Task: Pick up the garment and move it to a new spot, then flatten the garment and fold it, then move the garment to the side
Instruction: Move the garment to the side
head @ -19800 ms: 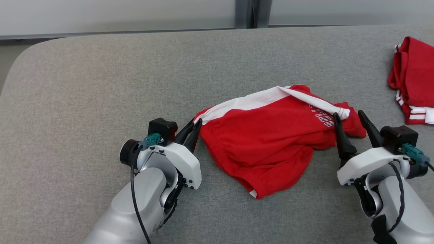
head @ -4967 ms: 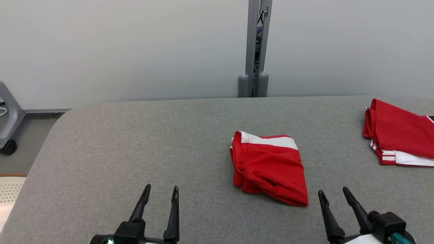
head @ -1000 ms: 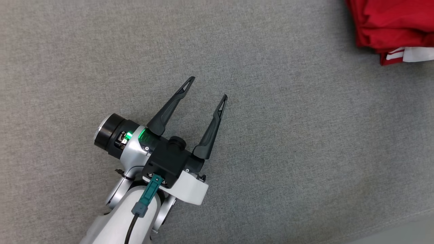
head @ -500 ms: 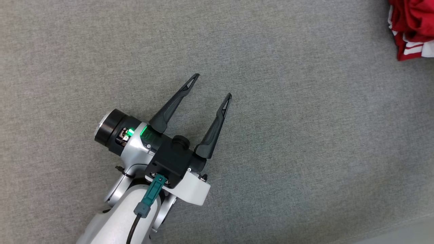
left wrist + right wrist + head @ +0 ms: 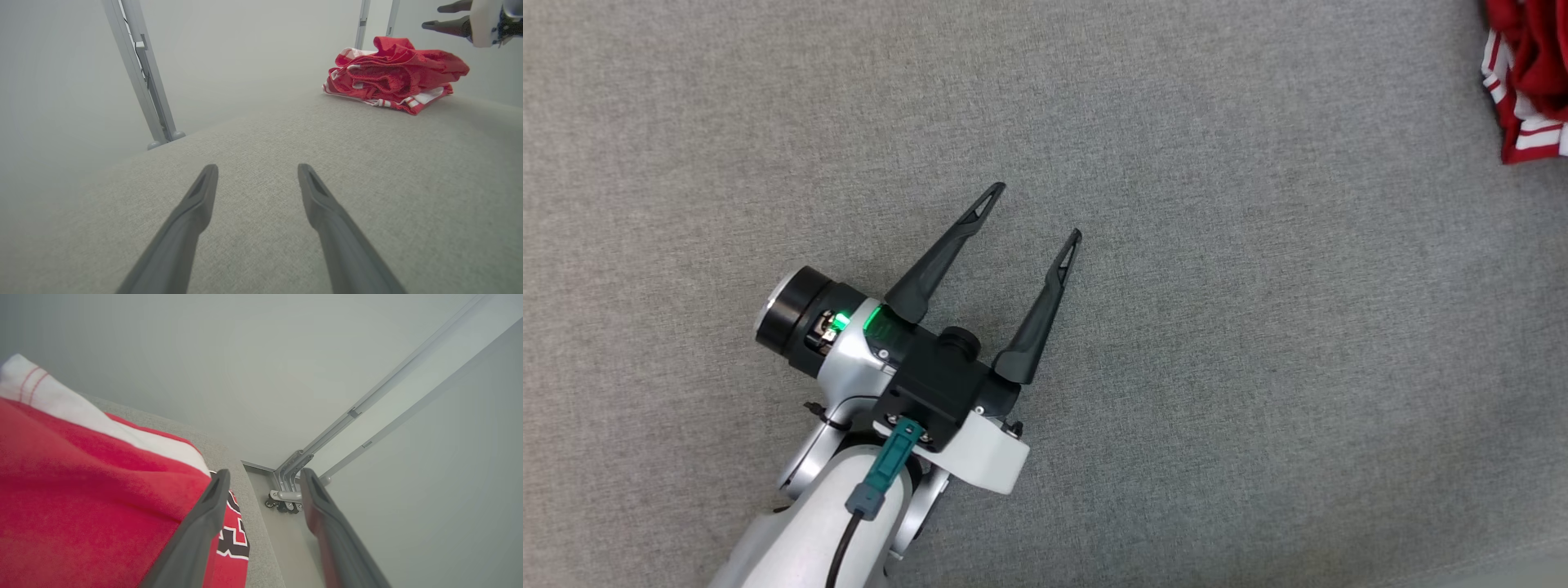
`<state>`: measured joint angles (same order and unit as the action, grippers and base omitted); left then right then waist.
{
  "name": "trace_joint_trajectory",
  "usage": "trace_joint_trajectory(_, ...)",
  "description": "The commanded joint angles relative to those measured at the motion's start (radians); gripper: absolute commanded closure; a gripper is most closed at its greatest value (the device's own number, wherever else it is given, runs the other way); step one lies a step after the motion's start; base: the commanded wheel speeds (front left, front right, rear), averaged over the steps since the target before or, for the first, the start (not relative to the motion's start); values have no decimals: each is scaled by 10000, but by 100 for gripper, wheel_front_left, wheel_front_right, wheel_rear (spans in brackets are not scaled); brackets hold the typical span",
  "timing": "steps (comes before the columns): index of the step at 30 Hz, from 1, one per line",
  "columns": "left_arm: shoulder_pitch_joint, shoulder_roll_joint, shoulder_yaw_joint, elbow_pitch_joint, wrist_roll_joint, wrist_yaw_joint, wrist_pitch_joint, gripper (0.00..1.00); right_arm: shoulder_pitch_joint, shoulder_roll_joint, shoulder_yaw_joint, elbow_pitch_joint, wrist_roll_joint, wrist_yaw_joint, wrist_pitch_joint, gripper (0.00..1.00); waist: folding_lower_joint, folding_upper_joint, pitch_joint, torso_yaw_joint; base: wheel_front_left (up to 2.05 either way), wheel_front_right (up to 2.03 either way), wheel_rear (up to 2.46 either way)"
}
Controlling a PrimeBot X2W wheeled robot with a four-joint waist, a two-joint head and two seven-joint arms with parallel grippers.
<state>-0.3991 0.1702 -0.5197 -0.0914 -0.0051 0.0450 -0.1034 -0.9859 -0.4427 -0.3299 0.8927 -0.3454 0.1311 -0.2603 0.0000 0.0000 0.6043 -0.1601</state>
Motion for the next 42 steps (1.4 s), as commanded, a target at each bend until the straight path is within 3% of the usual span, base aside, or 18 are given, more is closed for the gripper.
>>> trace_joint_trajectory(1, -59, 15, 97, 61, -153, 115, -51, 0, 240, 142, -553, -443, -580, -7, -65, 0, 0, 0, -177, 58, 0, 0, 0)
trace_joint_trajectory(5, 236, 64, 303, 229, -353, 272, -172, 0, 559, 1121, -772, -1698, -1251, -6, -60, 0, 0, 0, -573, 87, 0, 0, 0)
trace_joint_trajectory(13, 813, -105, 581, 528, -880, 618, -441, 0, 1545, 2619, 1301, -2696, 458, -6, -60, 0, 0, 0, -1712, 337, 0, 0, 0)
trace_joint_trajectory(20, 1645, -397, 1411, 993, -1668, 1433, -647, 0, 2789, 3041, 3674, -3307, 2625, -6, -60, 0, 0, 0, -3015, 760, 0, 0, 0)
trace_joint_trajectory(25, 2327, -291, 1964, 1210, -2102, 1757, -869, 0, 3712, 3205, 4868, -3979, 3689, -6, -60, 0, 0, 0, -3839, 997, 0, 0, 0)
trace_joint_trajectory(36, 3573, -510, 2702, 1659, -3020, 1839, -1499, 0, 6351, 3715, 4918, -5512, 4728, -6, -62, 0, 0, 0, -5568, 1413, 0, 0, 0)
trace_joint_trajectory(42, 4202, -640, 3024, 1938, -3283, 1582, -1607, 0, 7859, 3859, 4597, -6227, 4977, -6, -60, 0, 0, 0, -6172, 1593, 0, 0, 0)
